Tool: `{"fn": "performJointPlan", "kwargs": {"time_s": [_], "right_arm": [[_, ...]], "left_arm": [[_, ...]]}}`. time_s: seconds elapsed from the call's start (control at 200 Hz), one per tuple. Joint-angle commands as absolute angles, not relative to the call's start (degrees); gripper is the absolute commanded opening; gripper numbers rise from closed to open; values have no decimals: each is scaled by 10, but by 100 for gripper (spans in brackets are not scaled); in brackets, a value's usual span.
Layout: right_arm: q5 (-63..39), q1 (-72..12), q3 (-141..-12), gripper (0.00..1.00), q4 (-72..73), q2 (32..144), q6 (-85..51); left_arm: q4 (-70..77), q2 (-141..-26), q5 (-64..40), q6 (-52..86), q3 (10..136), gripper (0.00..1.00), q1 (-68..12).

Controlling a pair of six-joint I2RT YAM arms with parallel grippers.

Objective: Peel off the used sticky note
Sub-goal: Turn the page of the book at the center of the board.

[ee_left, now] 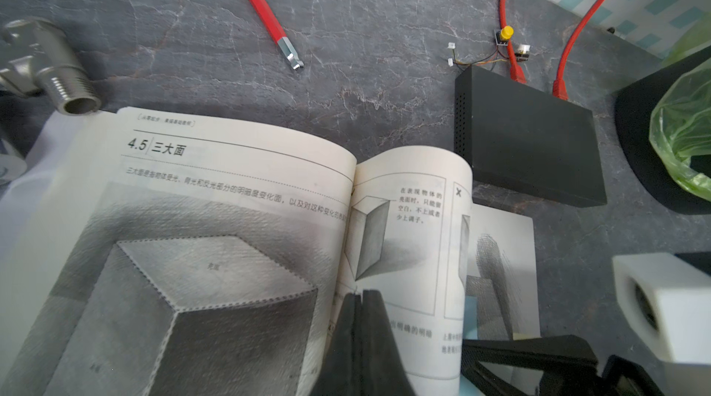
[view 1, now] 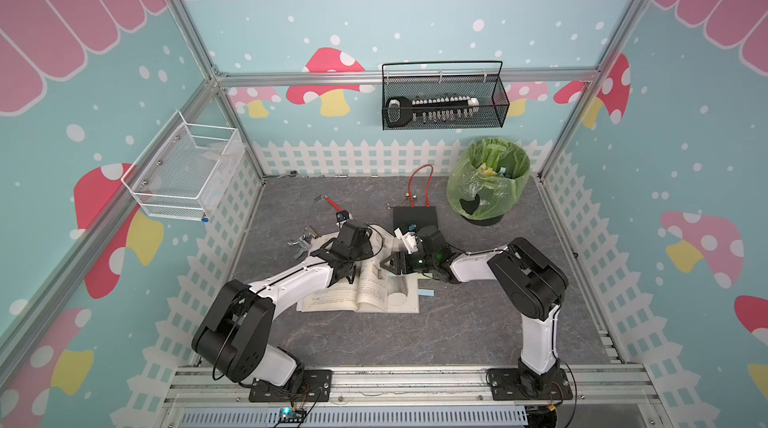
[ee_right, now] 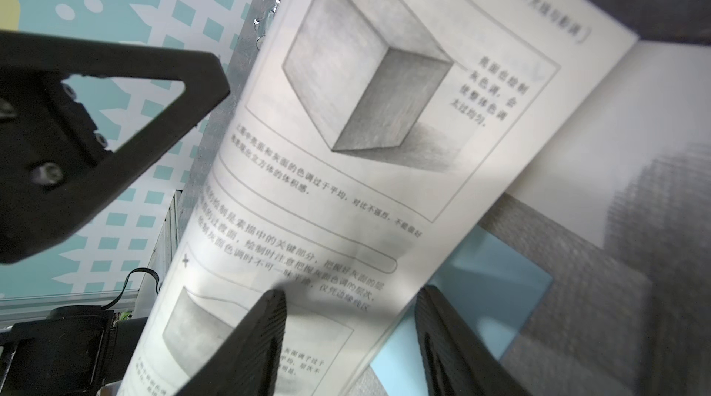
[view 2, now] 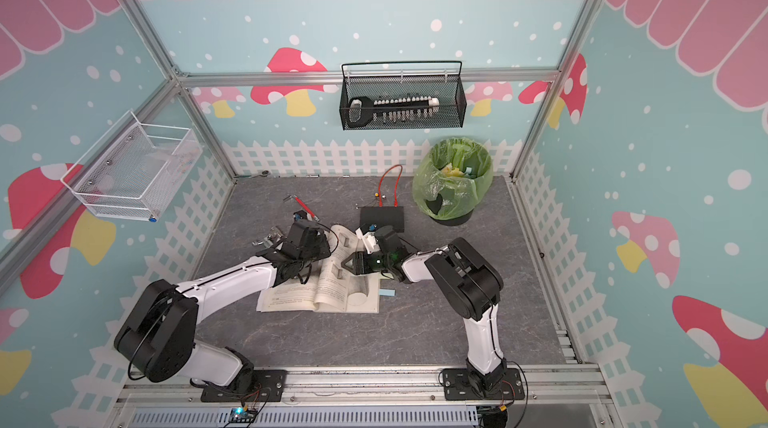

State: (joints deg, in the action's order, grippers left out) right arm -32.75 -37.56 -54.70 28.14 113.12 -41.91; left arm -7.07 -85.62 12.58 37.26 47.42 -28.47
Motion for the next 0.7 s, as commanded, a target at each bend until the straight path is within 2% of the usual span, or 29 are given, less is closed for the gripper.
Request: {"fn": "performJointPlan", "kwargs": {"time_s": [0.0,0.14,0.31,0.39,0.5,0.56,0.6,0.62,0.665,0.695], "right_arm": [[-341,-383,-538,60,294,1141,-421],[-338,-382,-539,60,294,1148,-420],[-335,-382,-538,60,296,1155,-421],[-332,-382,-538,60,296,1158,-419],[-331,-382,-541,60,299,1164,-420],[-334,-383,-544,60,302,1168,-422],[-337,-382,-544,60,307,1170,-426],[-339,-383,-546,60,310,1171,-428],[-346,-383,-547,59,316,1172,-431],[-347,-383,-549,60,318,1172,-433]], "left_arm": [[-81,-850,99,370,454,2,-282],[-85,-790,91,364,434,27,-282],[-129,-678,65,366,421,66,-289],[-154,-622,46,377,408,74,-297],[-197,-568,17,402,385,77,-306],[-220,-550,5,419,370,73,-314],[-234,-539,-1,430,359,61,-320],[-239,-534,-2,435,353,51,-323],[-252,-523,-2,449,340,14,-332],[-260,-516,-1,459,332,1,-337]]}}
